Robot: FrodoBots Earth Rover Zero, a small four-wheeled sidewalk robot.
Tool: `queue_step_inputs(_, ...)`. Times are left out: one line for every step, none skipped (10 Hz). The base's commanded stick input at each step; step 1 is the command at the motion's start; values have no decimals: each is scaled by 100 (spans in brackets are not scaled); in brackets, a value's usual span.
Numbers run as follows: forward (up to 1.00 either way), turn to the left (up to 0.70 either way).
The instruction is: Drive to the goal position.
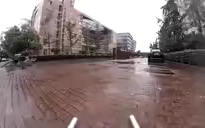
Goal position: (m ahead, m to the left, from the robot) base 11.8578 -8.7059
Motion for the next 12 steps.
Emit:
queue_step_inputs(70, -13)
queue_step_inputs(70, -4)
queue_step_inputs(70, 0)
queue_step_inputs(70, 0)
queue_step_inputs(70, 0)
queue_step_inputs(70, 0)
queue_step_inputs(70, -9)
queue_step_inputs(70, -14)
queue_step_inputs(70, -14)
queue_step_inputs(70, -14)
queue_step_inputs(70, -14)
queue_step_inputs(70, -14)
